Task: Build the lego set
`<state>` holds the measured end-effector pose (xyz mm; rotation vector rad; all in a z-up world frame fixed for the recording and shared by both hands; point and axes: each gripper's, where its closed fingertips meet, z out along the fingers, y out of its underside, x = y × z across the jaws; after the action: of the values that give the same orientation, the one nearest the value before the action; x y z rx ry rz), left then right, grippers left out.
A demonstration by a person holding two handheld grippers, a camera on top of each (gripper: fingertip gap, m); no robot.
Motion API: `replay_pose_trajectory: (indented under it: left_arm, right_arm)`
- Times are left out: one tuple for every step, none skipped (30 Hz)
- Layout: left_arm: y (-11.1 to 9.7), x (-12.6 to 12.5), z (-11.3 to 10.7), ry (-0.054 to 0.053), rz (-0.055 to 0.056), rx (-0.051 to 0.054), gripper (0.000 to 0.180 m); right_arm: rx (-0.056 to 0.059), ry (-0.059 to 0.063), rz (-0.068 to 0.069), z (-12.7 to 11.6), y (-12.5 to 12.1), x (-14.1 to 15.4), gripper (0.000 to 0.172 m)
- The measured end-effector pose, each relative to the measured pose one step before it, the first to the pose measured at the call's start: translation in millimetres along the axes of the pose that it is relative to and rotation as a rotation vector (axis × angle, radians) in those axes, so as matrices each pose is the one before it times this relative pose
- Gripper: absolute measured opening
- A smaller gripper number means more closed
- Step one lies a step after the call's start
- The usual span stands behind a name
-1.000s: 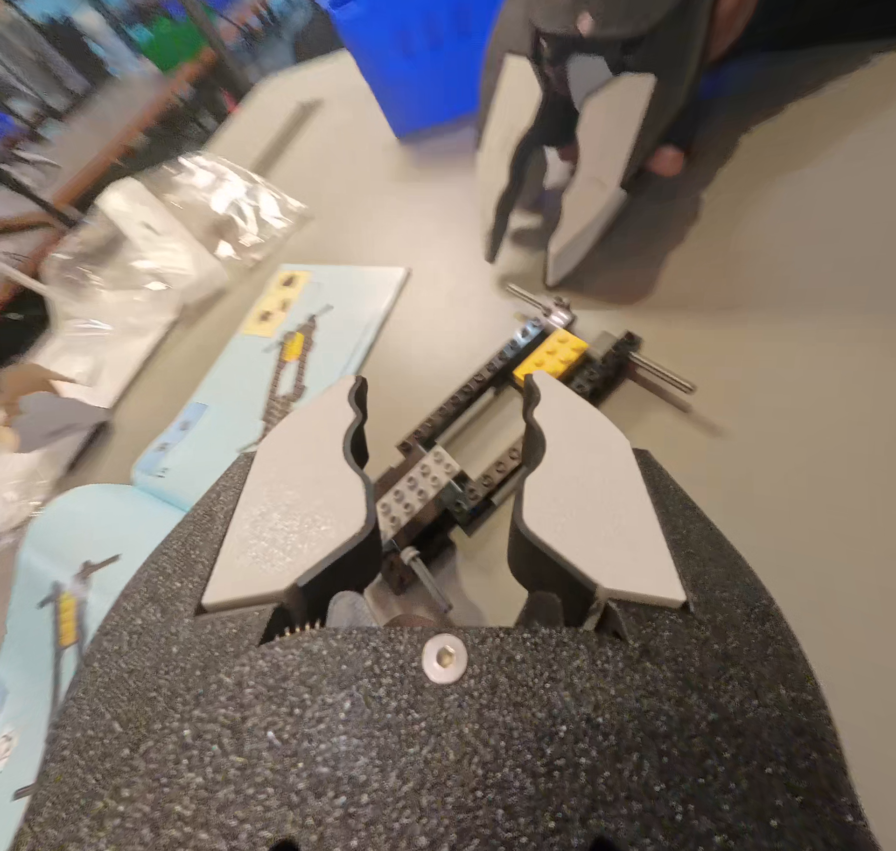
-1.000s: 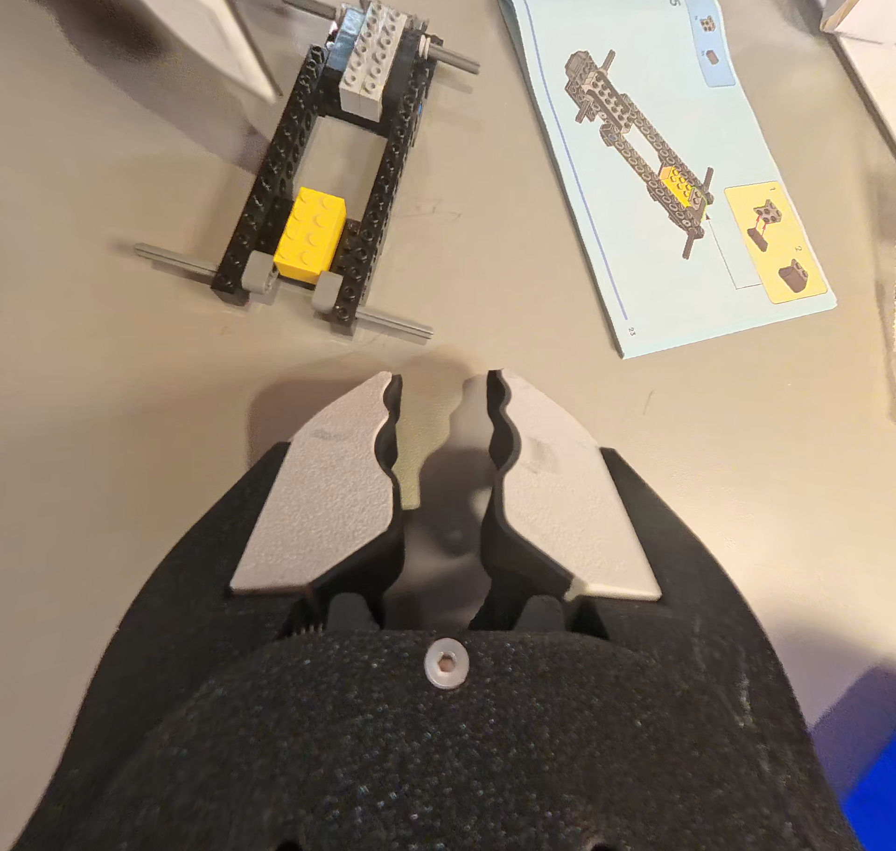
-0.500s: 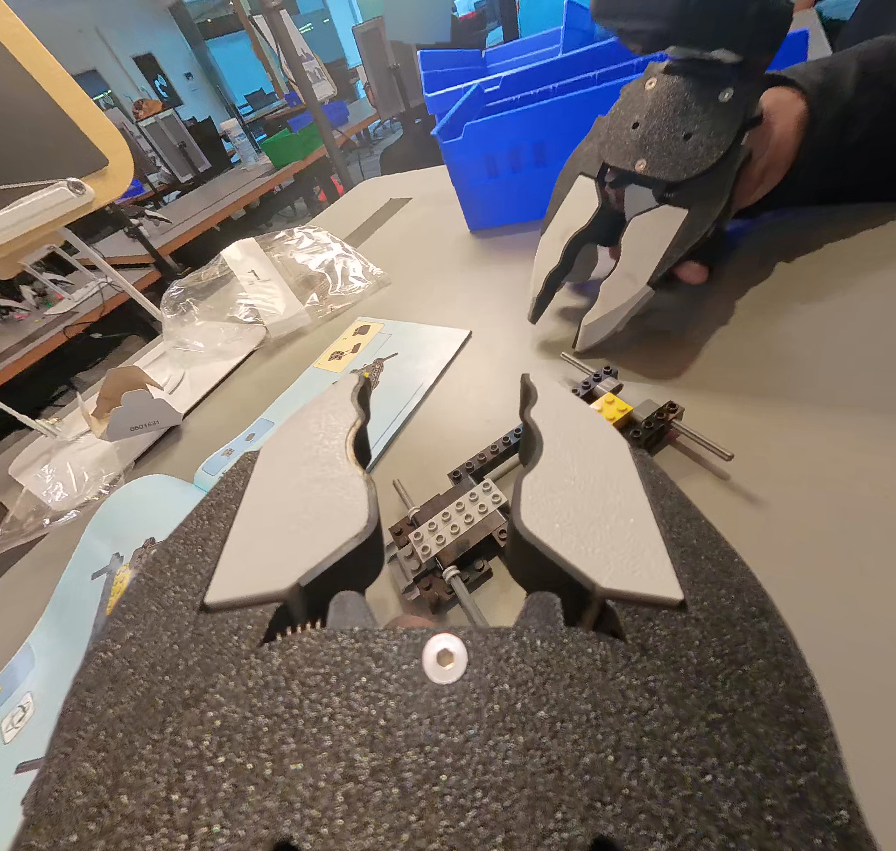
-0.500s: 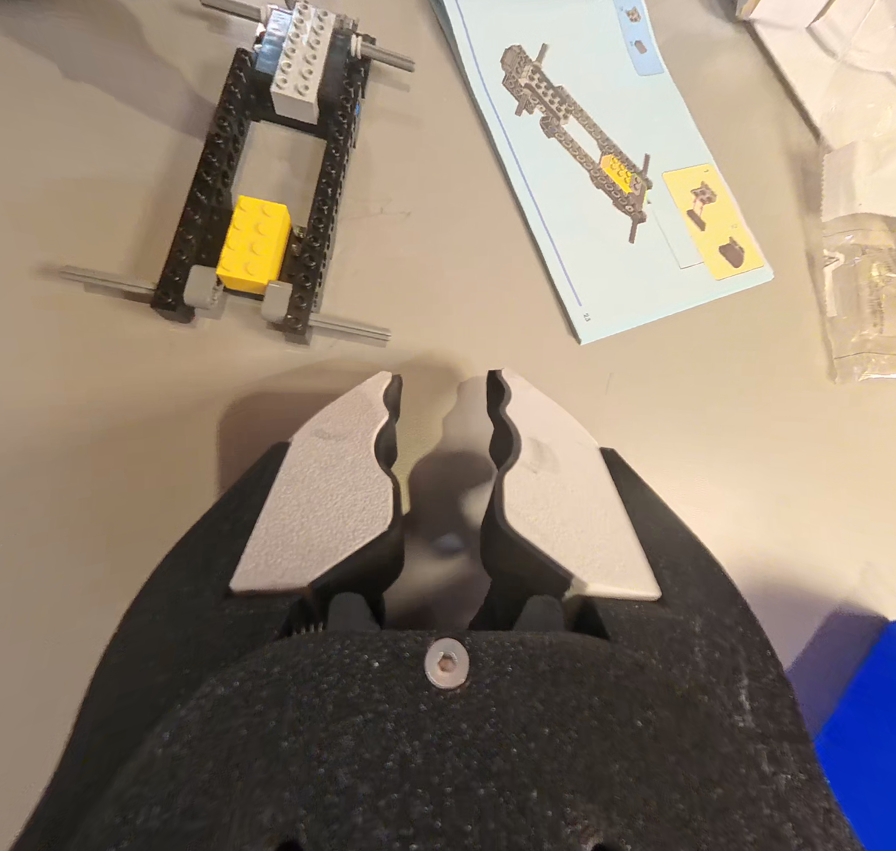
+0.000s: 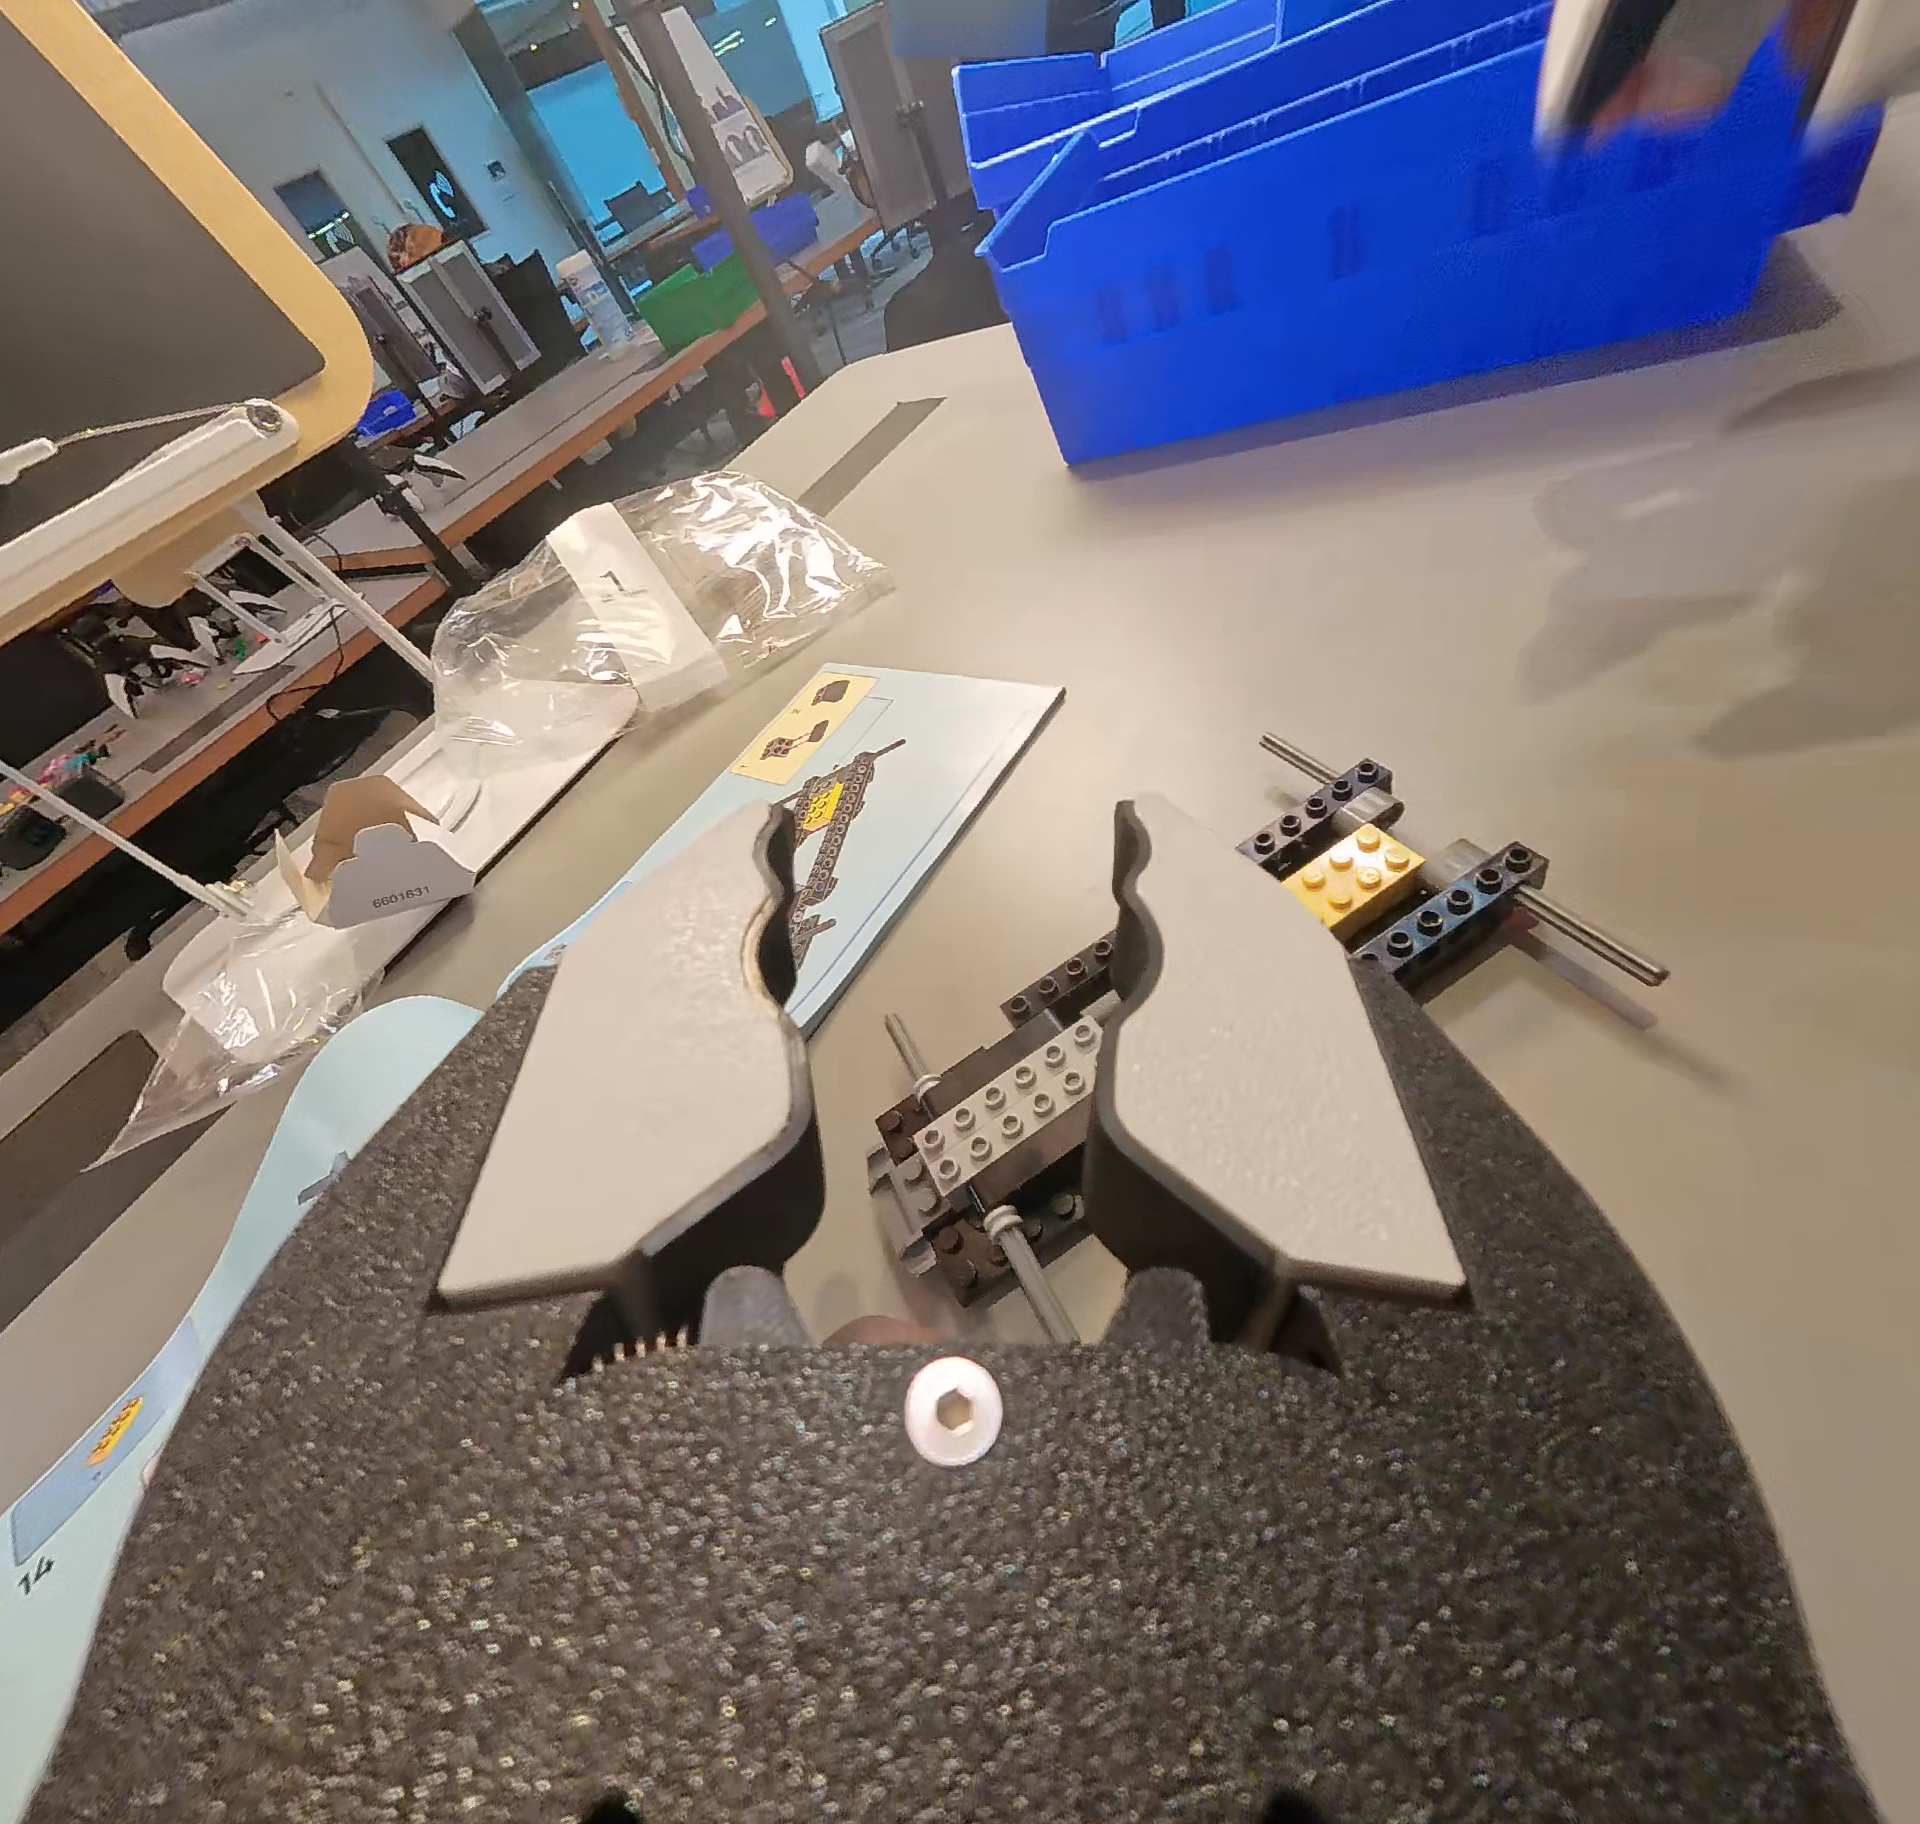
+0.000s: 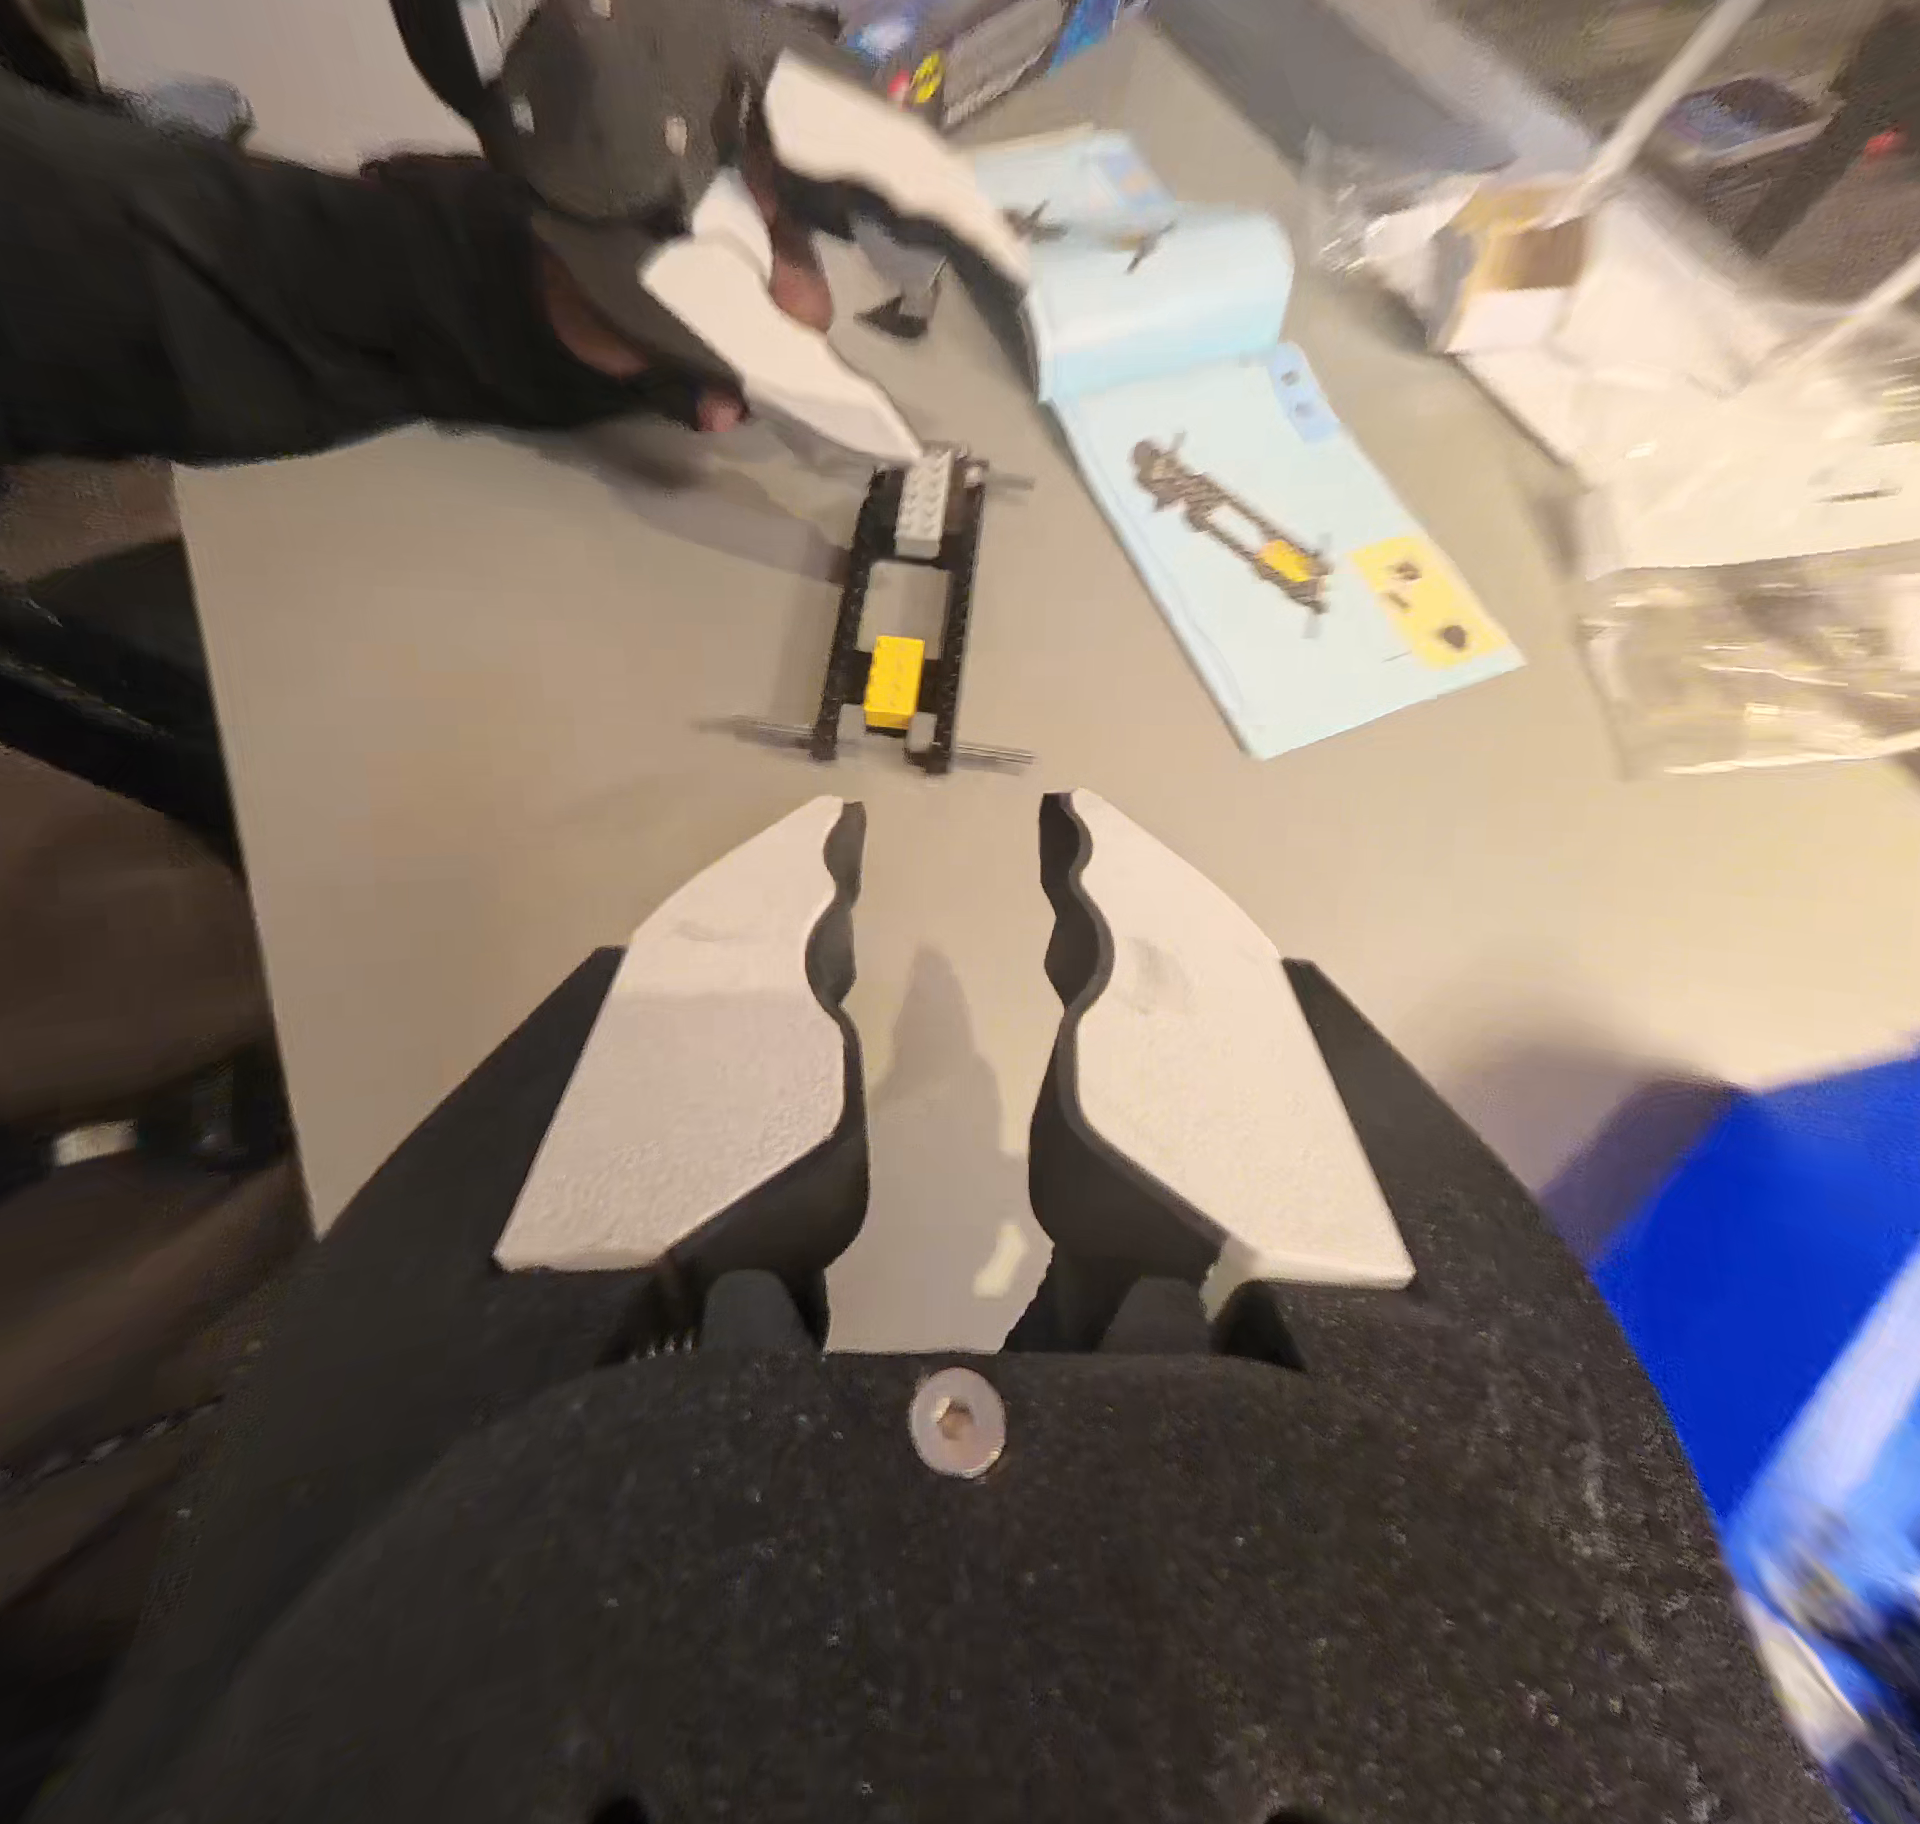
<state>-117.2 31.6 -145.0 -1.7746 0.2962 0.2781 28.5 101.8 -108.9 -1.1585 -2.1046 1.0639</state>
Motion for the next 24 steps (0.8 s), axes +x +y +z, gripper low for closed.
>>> replay_pose_trajectory:
  left_arm:
    - [0.45,-0.54,0.72,-0.0027,-0.0003,-0.0039,0.059]
    - [0.23,-0.51,0.95,-0.0013,0.0006,-0.0021,0.059]
    - [0.18,-0.57,0.89,-0.0018,0.0006,-0.0016,0.059]
    - [0.27,-1.20,1.01,-0.0048,-0.0006,-0.0025,0.059]
    - [0.45,-1.35,1.07,-0.0050,-0.0026,-0.0033,0.059]
    - [0.41,-1.02,1.04,-0.0026,-0.0046,-0.0035,0.059]
    - [0.08,-0.73,1.06,0.0003,-0.0038,-0.0015,0.059]
    - [-0.03,-0.43,1.00,0.0021,-0.0030,0.0000,0.059]
    - [0.30,-0.20,1.07,0.0043,-0.0022,-0.0030,0.059]
    - [0.52,-0.21,0.98,0.0033,-0.0017,-0.0034,0.059]
    - [0.37,-0.49,0.65,0.0022,-0.0001,-0.0023,0.059]
    - [0.16,-0.32,0.55,0.0020,-0.0002,-0.0009,0.059]
    - [0.49,-0.19,0.47,0.0026,-0.0023,-0.0033,0.059]
    - [0.33,-0.19,0.35,0.0014,-0.0022,-0.0032,0.059]
    - [0.29,-0.03,0.17,0.0021,-0.0013,-0.0018,0.059]
    - [0.31,-0.60,0.16,-0.0022,-0.0010,-0.0020,0.058]
    - [0.34,-1.26,0.27,-0.0064,-0.0021,-0.0019,0.058]
    - [0.51,-0.76,0.39,-0.0020,-0.0039,-0.0032,0.058]
    - [0.48,-0.48,0.44,0.0010,-0.0042,-0.0036,0.058]
    - [0.28,-0.54,0.44,0.0009,-0.0022,-0.0022,0.058]
    - [0.07,-0.26,0.07,0.0012,-0.0008,0.0007,0.058]
    - [-0.12,-0.02,-0.12,0.0032,-0.0027,0.0013,0.058]
    - [-0.24,0.27,-0.21,0.0035,-0.0016,0.0027,0.058]
    - [-0.50,0.34,-0.50,0.0018,0.0012,0.0043,0.058]
  right_arm:
    - [0.0209,0.0232,0.0064,-25.15,-6.75,9.07,0.032]
    - [0.0124,0.0455,0.0059,-24.86,-3.66,16.09,0.031]
    - [-0.0017,0.0639,0.0031,-22.99,0.47,22.84,0.031]
    - [-0.0201,0.0841,0.0028,-19.46,5.81,29.74,0.030]
    - [-0.0428,0.0961,0.0037,-13.77,11.94,34.64,0.029]
    - [-0.0663,0.0876,0.0044,-6.19,17.67,35.01,0.027]
    - [-0.0827,0.0578,0.0079,1.43,21.17,30.11,0.027]
    - [-0.0825,0.0222,0.0102,7.37,20.65,22.72,0.027]
    - [-0.0654,0.0016,0.0079,10.37,16.42,16.54,0.027]
    - [-0.0467,-0.0037,0.0034,10.99,11.44,12.36,0.027]
    - [-0.0418,-0.0083,-0.0053,10.91,8.85,8.85,0.027]
    - [-0.0438,-0.0132,-0.0139,10.35,7.80,5.77,0.027]
    - [-0.0434,-0.0143,-0.0208,9.46,6.62,3.88,0.028]
    - [-0.0375,-0.0139,-0.0271,8.29,5.07,2.39,0.028]
    - [-0.0268,-0.0107,-0.0264,7.19,2.98,1.92,0.027]
    - [-0.0185,-0.0047,-0.0192,6.14,1.24,2.60,0.027]
    - [-0.0135,0.0003,-0.0121,5.34,-0.02,3.15,0.027]
    - [-0.0085,0.0023,-0.0065,4.63,-1.12,3.12,0.028]
    - [-0.0049,0.0037,0.0002,3.79,-1.72,3.17,0.028]
    - [-0.0018,0.0047,0.0069,3.00,-2.25,3.03,0.029]
    - [0.0024,0.0024,0.0111,2.30,-2.44,2.24,0.029]
    - [0.0042,0.0001,0.0118,1.68,-2.43,1.27,0.029]
    - [0.0023,-0.0001,0.0098,1.57,-1.44,0.68,0.029]
    - [-0.0009,-0.0008,0.0070,1.50,-0.46,-0.07,0.029]
